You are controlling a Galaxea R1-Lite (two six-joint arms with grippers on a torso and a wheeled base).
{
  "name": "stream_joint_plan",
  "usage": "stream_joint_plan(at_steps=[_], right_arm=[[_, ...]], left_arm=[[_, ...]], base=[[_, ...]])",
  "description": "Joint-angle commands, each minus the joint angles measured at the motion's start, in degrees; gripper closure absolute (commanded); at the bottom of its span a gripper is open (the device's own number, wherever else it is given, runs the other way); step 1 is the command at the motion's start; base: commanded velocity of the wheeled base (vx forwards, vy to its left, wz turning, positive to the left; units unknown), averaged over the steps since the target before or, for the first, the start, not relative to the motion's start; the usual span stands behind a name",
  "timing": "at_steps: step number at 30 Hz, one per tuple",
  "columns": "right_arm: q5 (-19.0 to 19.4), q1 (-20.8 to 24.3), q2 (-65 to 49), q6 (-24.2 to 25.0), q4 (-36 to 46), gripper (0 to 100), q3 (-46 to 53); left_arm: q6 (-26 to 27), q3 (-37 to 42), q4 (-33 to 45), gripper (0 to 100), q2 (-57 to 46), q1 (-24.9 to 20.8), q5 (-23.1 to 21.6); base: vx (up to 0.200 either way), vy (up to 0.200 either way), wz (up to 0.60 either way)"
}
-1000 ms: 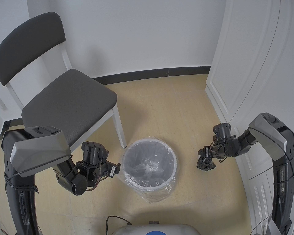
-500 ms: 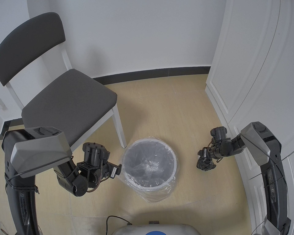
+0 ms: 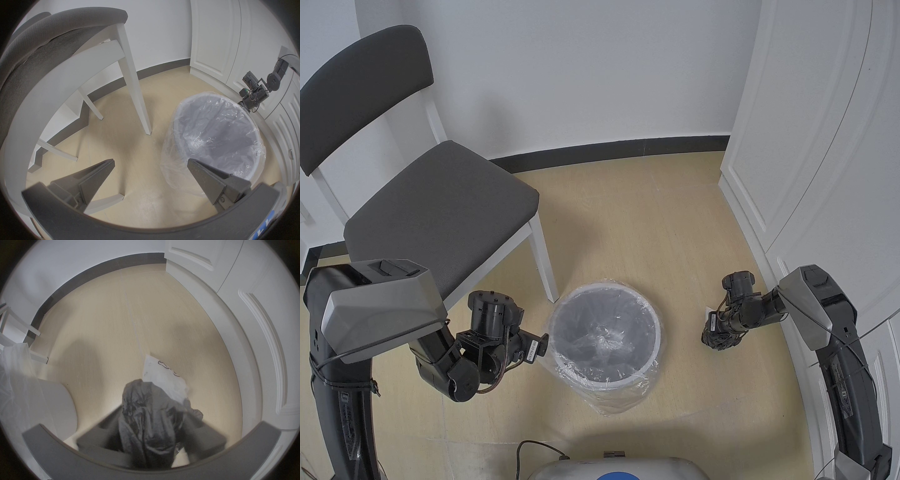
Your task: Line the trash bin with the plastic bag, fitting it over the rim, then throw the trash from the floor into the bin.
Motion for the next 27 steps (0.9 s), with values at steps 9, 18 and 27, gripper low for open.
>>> stream_joint_plan(at_steps=[9, 18, 27], right_arm=[[-0.4, 2.2, -14.2, 3.5, -5.2, 100, 11.4], [1.6, 13.7, -42.5, -0.5, -9.4, 100, 29.9], [-0.8, 30.4, -54.0, -3.7, -20.8, 100, 44.0]], left_arm=[[-0.1, 2.9, -3.9, 0, -1.8, 0.0, 0.2], [-2.5, 7.7, -4.6, 0, -9.4, -1.4, 0.1], [-4.5, 19.0, -10.4, 0, -24.4, -5.2, -0.9]], base=[[0.000, 0.000, 0.00], [0.000, 0.000, 0.00], [0.000, 0.000, 0.00]])
